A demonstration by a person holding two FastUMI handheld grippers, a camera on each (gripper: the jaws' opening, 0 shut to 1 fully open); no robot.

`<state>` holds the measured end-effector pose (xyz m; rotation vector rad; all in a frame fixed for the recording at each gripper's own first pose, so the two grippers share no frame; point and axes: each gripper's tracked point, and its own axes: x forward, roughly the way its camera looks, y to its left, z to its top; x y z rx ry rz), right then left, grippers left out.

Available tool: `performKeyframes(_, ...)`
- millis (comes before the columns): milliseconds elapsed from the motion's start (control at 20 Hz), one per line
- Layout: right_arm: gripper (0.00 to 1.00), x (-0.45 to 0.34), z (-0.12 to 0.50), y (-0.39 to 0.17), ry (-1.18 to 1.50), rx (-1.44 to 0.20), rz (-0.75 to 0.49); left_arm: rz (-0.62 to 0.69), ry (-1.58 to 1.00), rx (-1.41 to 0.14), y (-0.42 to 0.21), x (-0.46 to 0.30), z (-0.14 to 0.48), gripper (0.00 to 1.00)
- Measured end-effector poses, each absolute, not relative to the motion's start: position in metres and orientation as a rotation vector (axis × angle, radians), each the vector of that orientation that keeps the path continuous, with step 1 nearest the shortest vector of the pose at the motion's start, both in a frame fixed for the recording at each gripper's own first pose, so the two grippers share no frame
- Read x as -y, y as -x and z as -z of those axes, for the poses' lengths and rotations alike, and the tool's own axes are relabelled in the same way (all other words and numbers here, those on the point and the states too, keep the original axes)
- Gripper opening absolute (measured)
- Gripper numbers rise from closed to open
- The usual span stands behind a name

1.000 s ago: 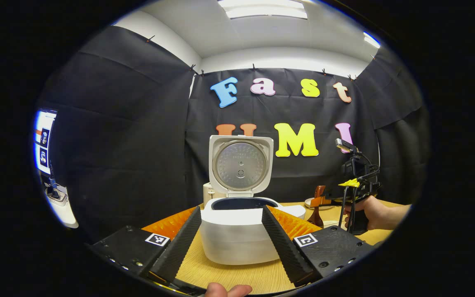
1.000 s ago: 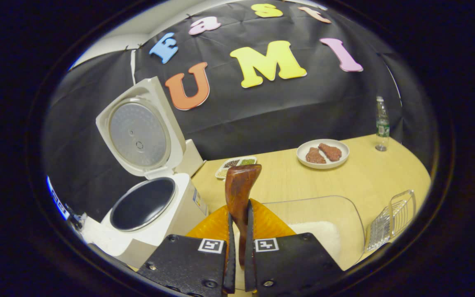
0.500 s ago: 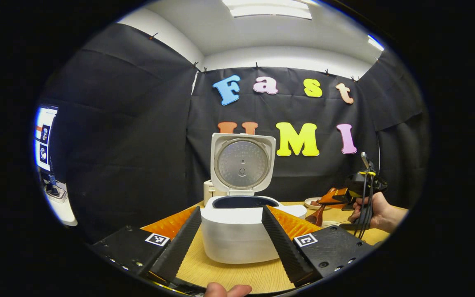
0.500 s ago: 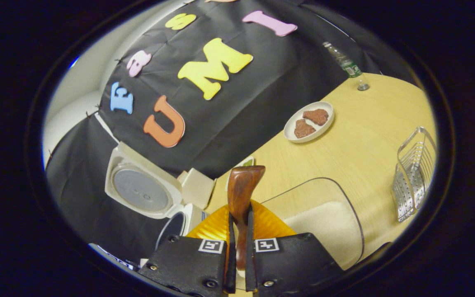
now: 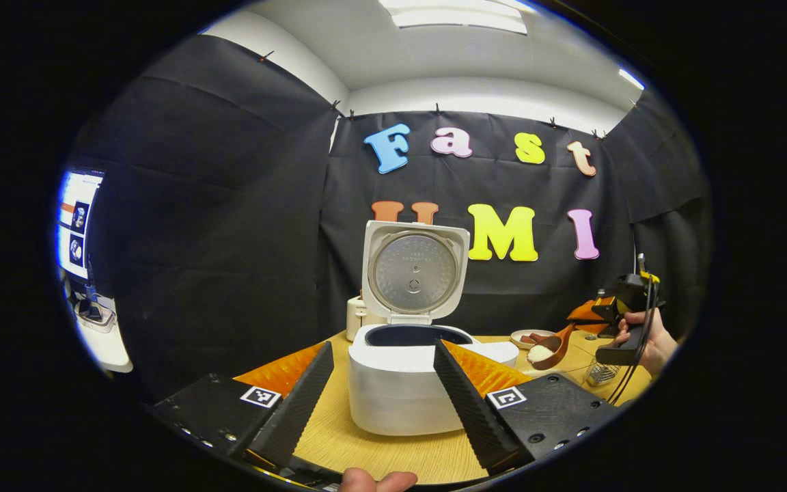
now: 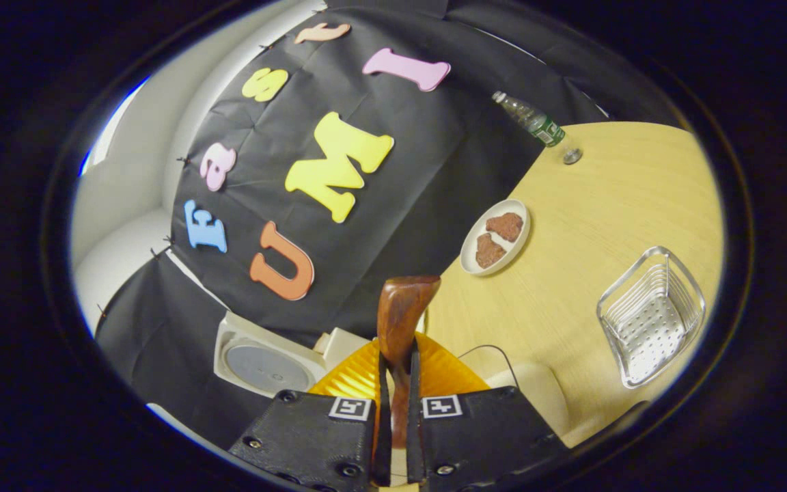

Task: Close the left gripper, press the button to open the rice cooker; take a wooden spoon from the chopstick holder with the right hand, scoop a spoonful of rice and pour it into the rice cooker, then put the wooden spoon back into the chopstick holder.

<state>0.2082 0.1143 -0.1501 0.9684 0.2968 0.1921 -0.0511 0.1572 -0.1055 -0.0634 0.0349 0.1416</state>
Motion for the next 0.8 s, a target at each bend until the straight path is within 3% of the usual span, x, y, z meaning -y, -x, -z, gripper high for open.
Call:
performKeyframes(350,0.14,-0.1,0.103,-0.192,-1.056,-0.217,-0.21,-0.115,0.049,-0.034,0.052,-0.147,0.103,0.94)
performKeyframes(800,0.13,-0.192,0.028,-0.201,-1.091,-0.229,-0.339,-0.116,0.076,-0.061,0.055,-0.158,0.107,0.94)
